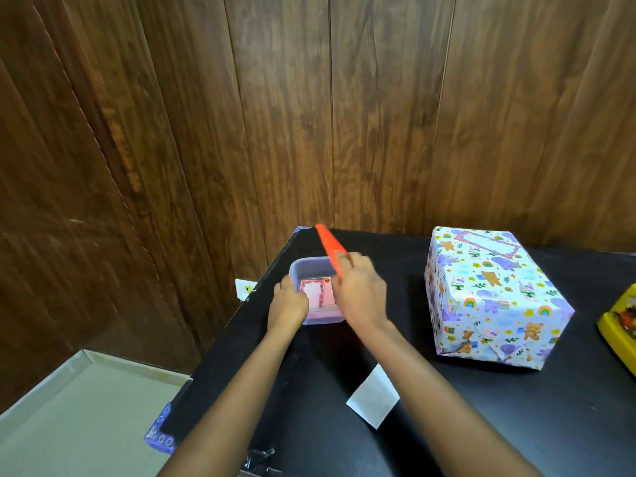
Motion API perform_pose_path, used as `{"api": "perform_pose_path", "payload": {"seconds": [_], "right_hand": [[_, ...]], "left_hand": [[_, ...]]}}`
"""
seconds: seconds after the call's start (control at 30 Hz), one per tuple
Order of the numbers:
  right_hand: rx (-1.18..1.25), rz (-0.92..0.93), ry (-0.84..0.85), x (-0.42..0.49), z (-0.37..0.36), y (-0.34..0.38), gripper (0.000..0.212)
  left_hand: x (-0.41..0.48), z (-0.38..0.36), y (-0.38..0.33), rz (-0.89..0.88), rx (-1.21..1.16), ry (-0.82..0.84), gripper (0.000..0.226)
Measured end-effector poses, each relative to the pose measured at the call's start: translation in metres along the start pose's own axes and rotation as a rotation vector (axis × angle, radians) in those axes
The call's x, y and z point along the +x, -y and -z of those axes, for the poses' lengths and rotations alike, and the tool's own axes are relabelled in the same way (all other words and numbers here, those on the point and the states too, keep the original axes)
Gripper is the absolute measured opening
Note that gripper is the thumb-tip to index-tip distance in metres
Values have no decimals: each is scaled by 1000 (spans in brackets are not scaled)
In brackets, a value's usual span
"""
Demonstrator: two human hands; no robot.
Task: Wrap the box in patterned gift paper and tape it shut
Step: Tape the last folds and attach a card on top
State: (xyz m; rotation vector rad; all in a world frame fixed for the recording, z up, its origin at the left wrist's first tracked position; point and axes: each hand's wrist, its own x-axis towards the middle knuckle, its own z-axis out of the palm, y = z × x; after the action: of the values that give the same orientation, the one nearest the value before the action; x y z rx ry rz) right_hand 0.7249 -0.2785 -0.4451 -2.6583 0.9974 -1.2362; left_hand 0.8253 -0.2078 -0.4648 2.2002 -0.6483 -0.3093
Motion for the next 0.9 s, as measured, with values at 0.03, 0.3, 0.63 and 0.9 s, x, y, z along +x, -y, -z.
{"api": "perform_pose_path", "payload": {"seconds": [0.03, 0.3, 0.63, 0.9], "right_hand": [[-92, 104, 12, -6, -6, 7, 41], [-368, 202, 397, -19, -24, 30, 43], [-418, 120, 444, -6, -3, 38, 53], [-64, -56, 462, -3, 3, 33, 35]], "left_hand": [[-2, 1, 1, 24, -77, 3, 46], [-4, 10, 15, 109, -532, 42, 24], [11, 7, -3, 157, -475, 25, 28], [13, 8, 2, 160, -408, 21, 26]]}}
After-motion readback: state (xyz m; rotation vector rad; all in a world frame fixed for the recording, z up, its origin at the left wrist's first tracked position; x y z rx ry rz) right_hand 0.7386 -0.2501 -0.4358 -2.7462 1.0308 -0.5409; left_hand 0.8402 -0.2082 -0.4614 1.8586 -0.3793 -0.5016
